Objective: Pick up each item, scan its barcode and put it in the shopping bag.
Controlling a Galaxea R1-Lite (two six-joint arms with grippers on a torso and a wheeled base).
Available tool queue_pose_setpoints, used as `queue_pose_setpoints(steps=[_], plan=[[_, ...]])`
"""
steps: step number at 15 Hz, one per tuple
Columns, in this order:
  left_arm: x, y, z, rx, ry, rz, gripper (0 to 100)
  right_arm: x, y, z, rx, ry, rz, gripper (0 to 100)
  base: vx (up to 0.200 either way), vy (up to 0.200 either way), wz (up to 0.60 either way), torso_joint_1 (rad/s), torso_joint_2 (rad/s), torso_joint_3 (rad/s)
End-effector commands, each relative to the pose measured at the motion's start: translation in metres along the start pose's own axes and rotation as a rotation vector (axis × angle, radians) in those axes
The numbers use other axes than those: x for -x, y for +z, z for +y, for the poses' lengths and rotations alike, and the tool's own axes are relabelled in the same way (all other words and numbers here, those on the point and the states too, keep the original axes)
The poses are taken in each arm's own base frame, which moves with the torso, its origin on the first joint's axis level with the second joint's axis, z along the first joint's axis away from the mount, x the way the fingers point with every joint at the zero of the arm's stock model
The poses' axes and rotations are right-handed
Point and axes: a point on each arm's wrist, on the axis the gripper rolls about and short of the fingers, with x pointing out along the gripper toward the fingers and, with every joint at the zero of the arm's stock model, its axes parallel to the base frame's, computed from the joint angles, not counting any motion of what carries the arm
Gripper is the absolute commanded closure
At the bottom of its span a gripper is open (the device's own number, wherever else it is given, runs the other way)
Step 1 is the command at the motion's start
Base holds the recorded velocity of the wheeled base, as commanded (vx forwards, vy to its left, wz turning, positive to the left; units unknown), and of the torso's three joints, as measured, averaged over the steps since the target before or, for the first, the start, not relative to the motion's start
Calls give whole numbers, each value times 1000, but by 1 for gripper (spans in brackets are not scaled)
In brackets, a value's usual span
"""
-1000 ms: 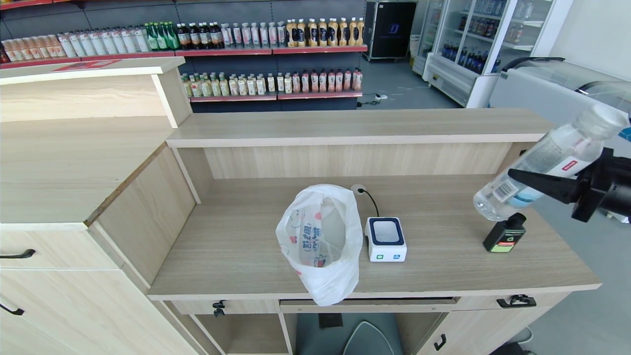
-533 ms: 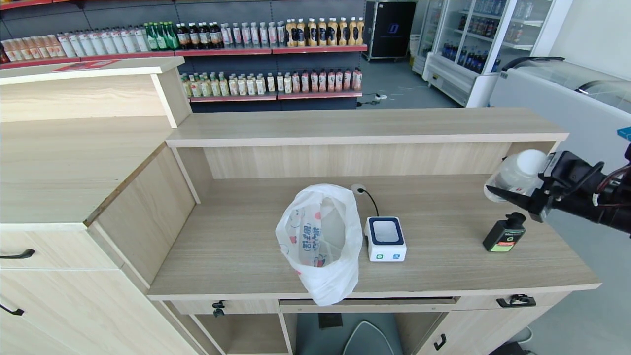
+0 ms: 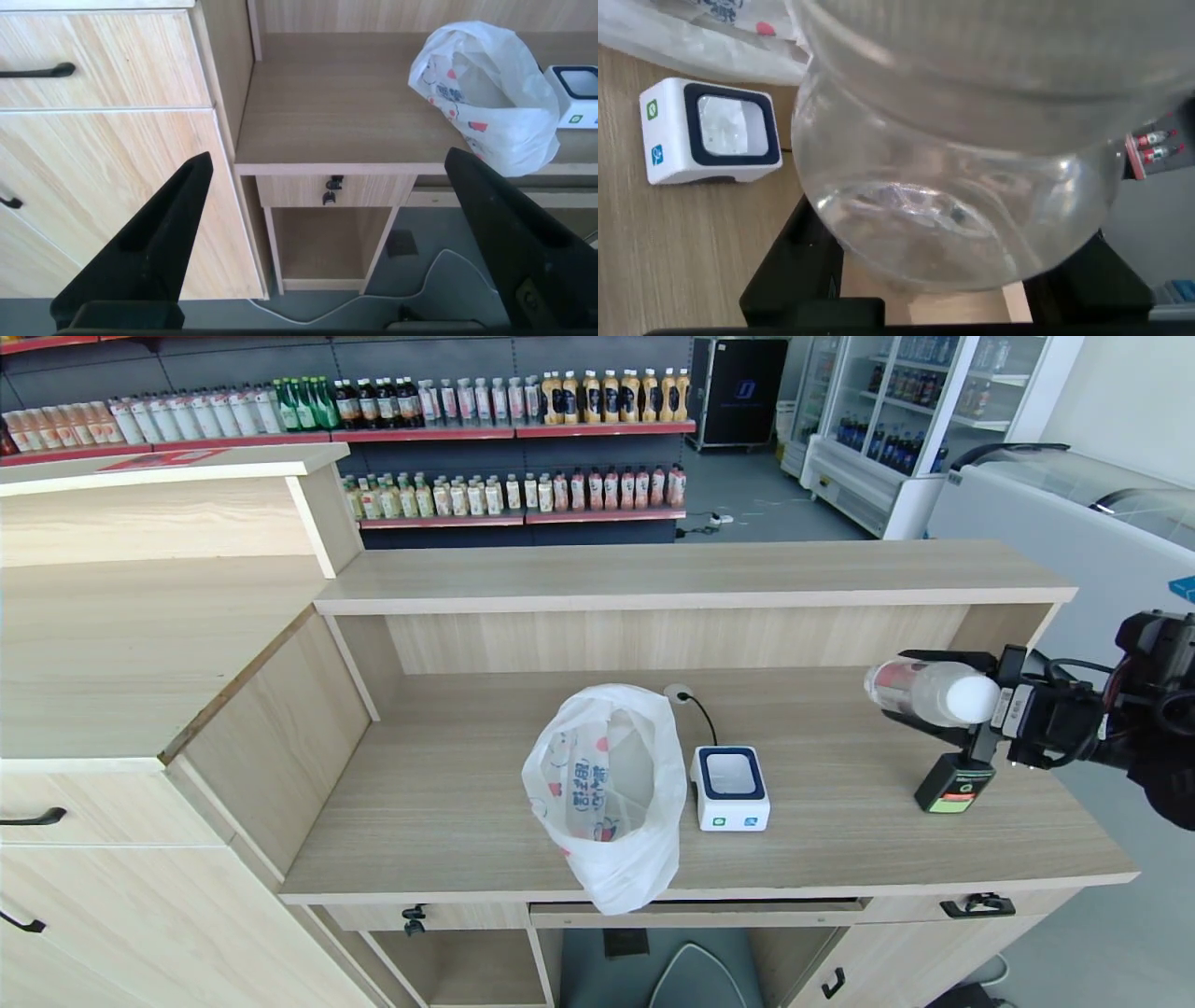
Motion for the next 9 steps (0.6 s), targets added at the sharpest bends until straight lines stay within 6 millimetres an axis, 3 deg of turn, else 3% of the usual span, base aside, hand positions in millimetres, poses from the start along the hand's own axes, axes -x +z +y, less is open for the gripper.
queue_pose_setpoints(steps=[1, 2, 8, 9], plan=[[0, 0, 0, 0, 0, -1, 0, -2, -5, 2, 46, 5, -1, 100, 0, 0, 0, 0, 0, 0], [0, 0, 0, 0, 0, -1, 0, -2, -6, 3, 63, 5, 2, 100, 0, 0, 0, 0, 0, 0], [0, 0, 0, 0, 0, -1, 0, -14, -14, 14, 94, 13, -63, 100, 0, 0, 600, 6, 2, 4], [0, 0, 0, 0, 0, -1, 0, -16, -19, 21, 78, 24, -66, 100, 0, 0, 0, 0, 0, 0]])
